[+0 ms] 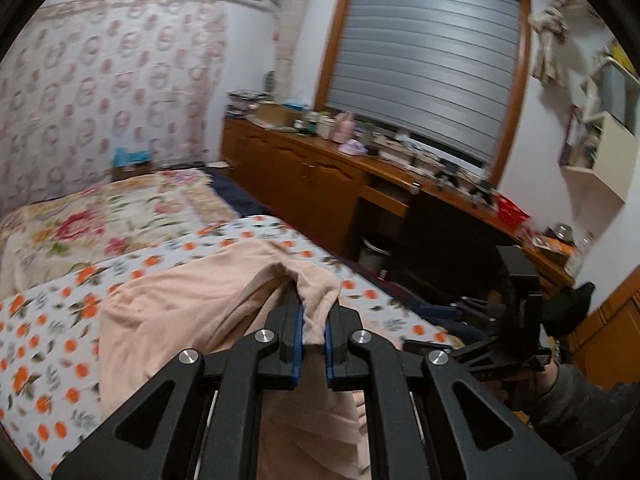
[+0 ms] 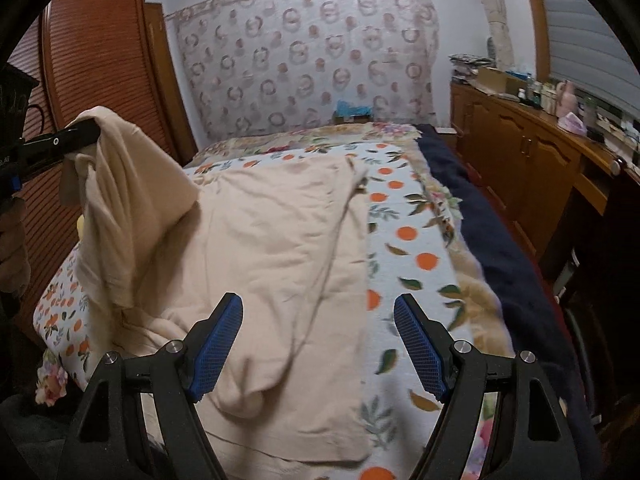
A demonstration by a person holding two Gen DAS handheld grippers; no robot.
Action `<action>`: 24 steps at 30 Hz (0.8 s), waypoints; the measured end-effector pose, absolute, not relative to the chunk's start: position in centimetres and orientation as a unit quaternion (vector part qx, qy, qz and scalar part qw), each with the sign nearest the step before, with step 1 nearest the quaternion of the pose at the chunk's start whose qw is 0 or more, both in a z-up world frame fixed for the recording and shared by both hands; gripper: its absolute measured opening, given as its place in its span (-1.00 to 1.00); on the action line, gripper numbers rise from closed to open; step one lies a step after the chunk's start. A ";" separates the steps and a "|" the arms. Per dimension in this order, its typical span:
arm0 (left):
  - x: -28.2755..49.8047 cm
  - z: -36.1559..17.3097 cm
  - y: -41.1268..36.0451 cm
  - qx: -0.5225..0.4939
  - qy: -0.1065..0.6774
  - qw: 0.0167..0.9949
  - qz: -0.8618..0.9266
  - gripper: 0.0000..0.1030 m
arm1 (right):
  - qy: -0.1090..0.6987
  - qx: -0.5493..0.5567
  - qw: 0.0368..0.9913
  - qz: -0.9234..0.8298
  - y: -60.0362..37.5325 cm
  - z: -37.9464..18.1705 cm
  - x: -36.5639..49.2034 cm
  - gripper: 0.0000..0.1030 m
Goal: Fold small clothes
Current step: 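Grasp a shirt corner with the left gripper and fold it over the body, then open the left gripper to release the folded corner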
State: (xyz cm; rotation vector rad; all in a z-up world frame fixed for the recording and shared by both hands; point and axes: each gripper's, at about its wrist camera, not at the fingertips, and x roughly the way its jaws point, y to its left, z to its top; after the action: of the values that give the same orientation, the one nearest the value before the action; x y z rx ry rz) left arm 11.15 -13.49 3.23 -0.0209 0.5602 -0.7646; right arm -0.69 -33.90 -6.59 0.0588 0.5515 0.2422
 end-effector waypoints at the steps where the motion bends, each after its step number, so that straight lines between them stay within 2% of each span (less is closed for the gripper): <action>1: 11.1 3.4 -14.5 -0.006 0.274 0.884 -0.379 -0.83 | 0.269 0.032 0.956 0.117 -34.1 -6.5 -0.9 0.55; 6: 10.8 2.1 -17.8 0.025 0.308 0.865 -0.395 -0.82 | 0.265 0.043 0.957 0.112 -34.3 -7.0 -1.5 0.55; 7: 10.8 1.7 -18.0 0.030 0.315 0.862 -0.396 -0.75 | 0.266 0.043 0.957 0.110 -34.1 -7.2 -1.5 0.55; 9: 11.1 0.6 -18.1 0.036 0.329 0.857 -0.394 -0.54 | 0.267 0.044 0.956 0.108 -34.0 -7.3 -1.4 0.55; 11: 11.2 -0.2 -17.3 0.031 0.336 0.859 -0.385 -0.02 | 0.269 0.044 0.956 0.107 -34.0 -7.2 -1.3 0.55; 13: 11.1 -0.5 -16.4 0.025 0.338 0.861 -0.379 0.05 | 0.270 0.046 0.956 0.106 -34.0 -7.1 -1.2 0.55; 16: 10.9 -0.7 -14.7 0.019 0.330 0.875 -0.353 0.41 | 0.271 0.048 0.955 0.110 -33.9 -6.8 -0.9 0.55; 21: 11.3 -1.1 -10.8 -0.010 0.319 0.893 -0.317 0.55 | 0.269 0.035 0.954 0.125 -33.7 -6.2 -0.8 0.55; 24: 11.1 -1.3 -8.4 -0.020 0.307 0.908 -0.283 0.55 | 0.266 0.028 0.954 0.136 -32.8 -5.7 -0.2 0.55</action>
State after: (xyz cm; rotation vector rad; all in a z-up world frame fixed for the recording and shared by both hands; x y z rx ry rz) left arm 11.15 -8.41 -1.31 -0.0417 0.6342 -0.5832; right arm -0.25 -32.83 -5.68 0.0577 0.5404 0.2758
